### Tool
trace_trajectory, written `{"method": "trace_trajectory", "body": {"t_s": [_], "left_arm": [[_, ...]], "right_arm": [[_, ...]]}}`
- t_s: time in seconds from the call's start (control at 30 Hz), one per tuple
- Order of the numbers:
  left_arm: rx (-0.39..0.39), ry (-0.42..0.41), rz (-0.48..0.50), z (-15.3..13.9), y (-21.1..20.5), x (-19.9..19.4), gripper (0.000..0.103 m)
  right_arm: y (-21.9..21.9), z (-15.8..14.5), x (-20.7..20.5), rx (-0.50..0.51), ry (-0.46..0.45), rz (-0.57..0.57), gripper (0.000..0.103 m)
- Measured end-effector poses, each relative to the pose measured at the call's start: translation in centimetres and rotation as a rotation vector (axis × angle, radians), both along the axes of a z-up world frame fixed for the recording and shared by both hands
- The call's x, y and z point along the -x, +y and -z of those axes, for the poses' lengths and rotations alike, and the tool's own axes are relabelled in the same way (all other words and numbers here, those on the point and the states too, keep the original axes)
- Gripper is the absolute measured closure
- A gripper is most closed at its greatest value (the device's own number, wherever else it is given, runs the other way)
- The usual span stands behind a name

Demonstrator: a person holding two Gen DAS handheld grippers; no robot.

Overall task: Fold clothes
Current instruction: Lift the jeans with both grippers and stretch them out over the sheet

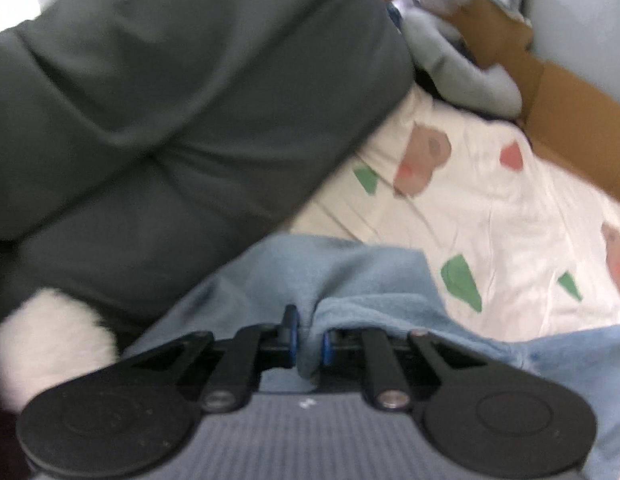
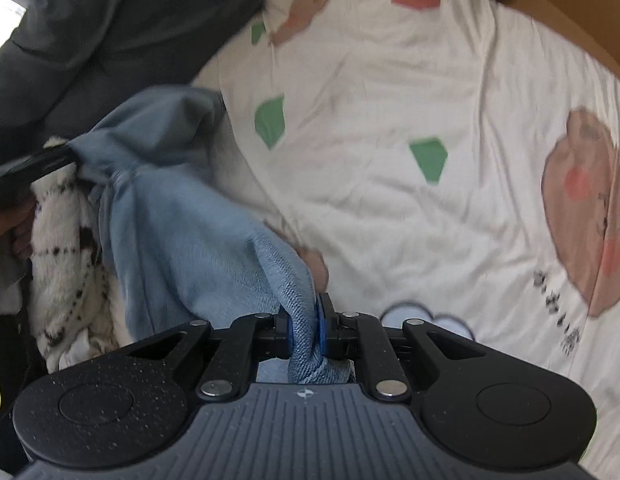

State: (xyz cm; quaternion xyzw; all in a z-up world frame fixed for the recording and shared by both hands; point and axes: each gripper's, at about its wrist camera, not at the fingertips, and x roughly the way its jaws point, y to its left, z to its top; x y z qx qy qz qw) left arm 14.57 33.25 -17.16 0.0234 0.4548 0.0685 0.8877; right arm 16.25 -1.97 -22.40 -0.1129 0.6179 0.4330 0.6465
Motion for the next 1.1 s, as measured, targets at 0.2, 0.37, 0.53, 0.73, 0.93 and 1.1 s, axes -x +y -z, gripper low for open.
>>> {"method": "trace_trajectory", "body": {"t_s": [0.2, 0.37, 0.53, 0.73, 0.93, 1.1], "left_arm": [[0.017, -0.067, -0.04, -5.0, 0.9, 2.2, 0.092], [0.023, -0.1, -0.058, -8.2, 0.7, 4.3, 0.092], [0.037, -0.126, -0.084, -10.7, 0.6, 6.0, 0.092], [0.063, -0.152, -0.12, -12.5, 0.5, 7.4, 0.092], [0.095, -0.137, -0.12, -13.3, -0.4, 9.8, 0.092], [0.126, -0.139, -0.115, -13.9, -1.2, 11.5, 0.092]], "right_arm": [[2.5, -3.2, -1.1, -0.029, -0.066, -0.001, 0.094], [4.6, -7.1, -1.5, -0.031, -0.16, 0.013, 0.094], [6.6, -11.1, -2.5, -0.059, -0.23, 0.019, 0.094], [9.0, -16.2, -3.3, -0.121, -0.322, 0.012, 0.095], [11.1, -20.2, -3.8, -0.185, -0.385, 0.021, 0.095], [12.8, -22.3, -4.1, -0.223, -0.403, 0.029, 0.095]]}}
